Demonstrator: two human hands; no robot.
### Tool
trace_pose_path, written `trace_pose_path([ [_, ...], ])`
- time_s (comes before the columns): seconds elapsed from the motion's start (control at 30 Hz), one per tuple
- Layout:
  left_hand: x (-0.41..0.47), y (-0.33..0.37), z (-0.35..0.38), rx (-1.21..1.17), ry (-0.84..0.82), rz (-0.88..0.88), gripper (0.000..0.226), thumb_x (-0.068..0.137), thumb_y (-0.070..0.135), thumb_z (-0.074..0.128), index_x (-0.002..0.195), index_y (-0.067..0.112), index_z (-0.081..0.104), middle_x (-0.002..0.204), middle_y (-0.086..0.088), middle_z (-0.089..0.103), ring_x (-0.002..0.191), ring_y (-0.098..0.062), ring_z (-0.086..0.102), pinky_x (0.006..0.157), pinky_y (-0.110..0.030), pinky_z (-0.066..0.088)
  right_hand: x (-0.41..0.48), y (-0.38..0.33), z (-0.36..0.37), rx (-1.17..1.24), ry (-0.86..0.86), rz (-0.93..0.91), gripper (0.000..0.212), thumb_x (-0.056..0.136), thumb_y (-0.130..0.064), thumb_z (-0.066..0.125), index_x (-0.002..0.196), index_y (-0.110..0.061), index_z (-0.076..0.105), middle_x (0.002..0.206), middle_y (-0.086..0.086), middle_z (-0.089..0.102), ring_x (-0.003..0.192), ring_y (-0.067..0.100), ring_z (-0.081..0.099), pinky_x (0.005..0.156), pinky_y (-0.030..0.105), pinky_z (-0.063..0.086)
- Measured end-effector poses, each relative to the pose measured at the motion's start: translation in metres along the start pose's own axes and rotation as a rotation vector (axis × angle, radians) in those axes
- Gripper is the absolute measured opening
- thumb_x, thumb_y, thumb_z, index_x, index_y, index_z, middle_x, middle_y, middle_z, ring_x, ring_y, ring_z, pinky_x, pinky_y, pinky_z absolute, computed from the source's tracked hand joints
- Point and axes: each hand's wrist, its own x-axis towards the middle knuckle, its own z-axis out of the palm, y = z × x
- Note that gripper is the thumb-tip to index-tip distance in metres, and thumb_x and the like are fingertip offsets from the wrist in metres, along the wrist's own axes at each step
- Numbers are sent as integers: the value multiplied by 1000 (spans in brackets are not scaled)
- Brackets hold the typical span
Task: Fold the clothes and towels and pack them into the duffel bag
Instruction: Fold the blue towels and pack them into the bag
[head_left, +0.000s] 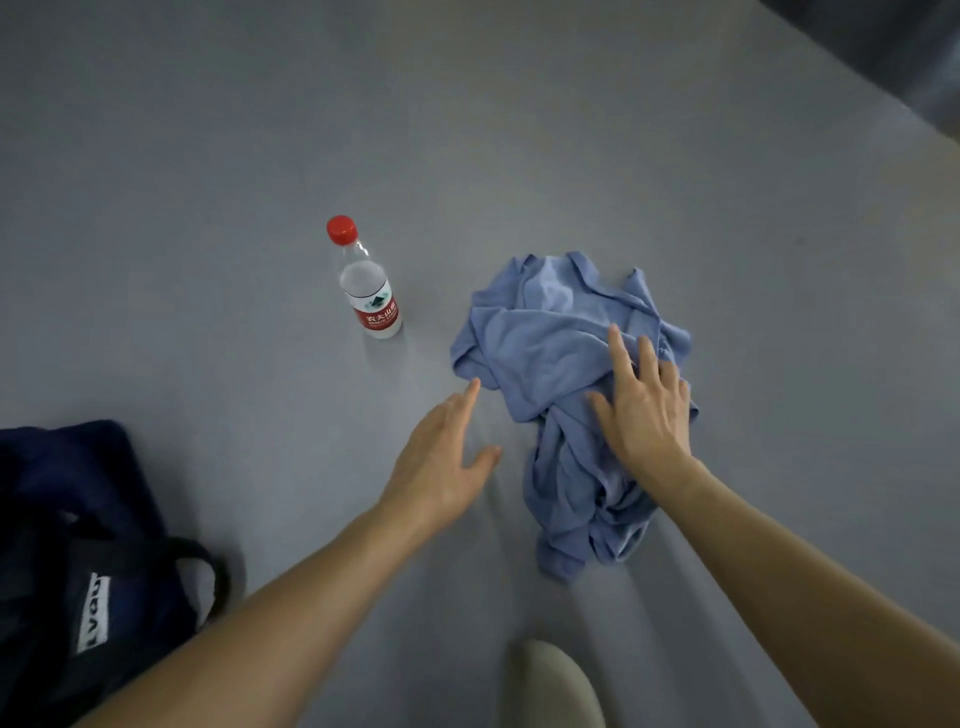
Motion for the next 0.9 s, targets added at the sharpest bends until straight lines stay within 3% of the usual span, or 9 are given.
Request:
trace_pose_path([
  [0.03, -5, -1, 3, 12, -10, -7, 79, 98, 41, 58, 160, 27, 11, 164, 3, 23, 150, -15, 23, 119, -26, 19, 7, 6, 2, -17, -18, 30, 70, 99, -39, 53, 158, -27, 17, 152, 15, 39, 132, 43, 38, 104, 53, 35],
  [0.1, -15, -5, 0, 25, -18, -26, 78, 98, 42, 57, 160, 29, 11, 165, 4, 21, 151, -14, 20, 121, -27, 19, 18, 16, 5, 11, -35, 89, 50, 98, -28, 50, 147, -25, 40, 130, 16, 59, 112, 44, 49, 95, 51, 43],
  [0.2, -31, -14, -27, 38, 14, -48, 75, 99, 42, 56, 160, 33, 13, 165, 6, 23, 151, -12, 21, 122, -34, 22, 23, 19, -9, 166, 30, 150, 25, 96, -20, 50, 112, -19, 69, 96, 20, 69, 95, 44, 57, 78, 47, 49],
  [0.3, -50, -22, -77, 96, 104, -53, 68, 99, 38, 56, 158, 33, 22, 162, 8, 29, 148, -10, 25, 120, -25, 20, 22, -10, -46, 329, 134, 29, 16, 94, -12, 48, 89, -12, 63, 78, 11, 64, 74, 36, 57, 62, 40, 45],
  [0.37, -71, -24, -116, 129, 163, -71, 63, 100, 38, 55, 157, 33, 27, 160, 10, 32, 147, -9, 27, 118, -21, 18, 12, -44, -84, 470, 129, -30, 16, 96, -10, 43, 84, -11, 53, 66, 5, 58, 60, 27, 55, 51, 39, 42],
  [0.57, -156, 7, -222, 182, 346, -35, 56, 100, 37, 57, 153, 33, 38, 157, 11, 36, 147, -10, 28, 121, -33, 26, -36, -142, -213, 530, 114, -351, 10, 100, -15, 40, 100, -18, 50, 62, 2, 57, 56, 22, 55, 51, 33, 38],
  [0.7, -223, 44, -271, 158, 416, 22, 59, 97, 47, 58, 151, 41, 35, 157, 19, 33, 147, -5, 26, 118, -40, 32, -85, -204, -301, 621, 86, -507, 8, 98, -20, 46, 97, -23, 53, 71, -2, 59, 68, 20, 56, 63, 37, 43],
  [0.83, -287, 96, -311, 94, 507, 49, 74, 90, 52, 67, 153, 44, 29, 156, 22, 31, 145, 1, 23, 119, -25, 24, -145, -255, -375, 678, 71, -664, 11, 92, -32, 59, 83, -27, 58, 72, -13, 62, 70, 9, 57, 61, 30, 41],
  [0.9, -317, 119, -323, 46, 513, 62, 88, 83, 54, 72, 154, 48, 20, 155, 27, 28, 143, 6, 21, 116, -23, 24, -176, -274, -397, 716, 72, -722, 16, 91, -31, 62, 77, -25, 58, 68, -12, 59, 67, 10, 54, 57, 27, 37],
])
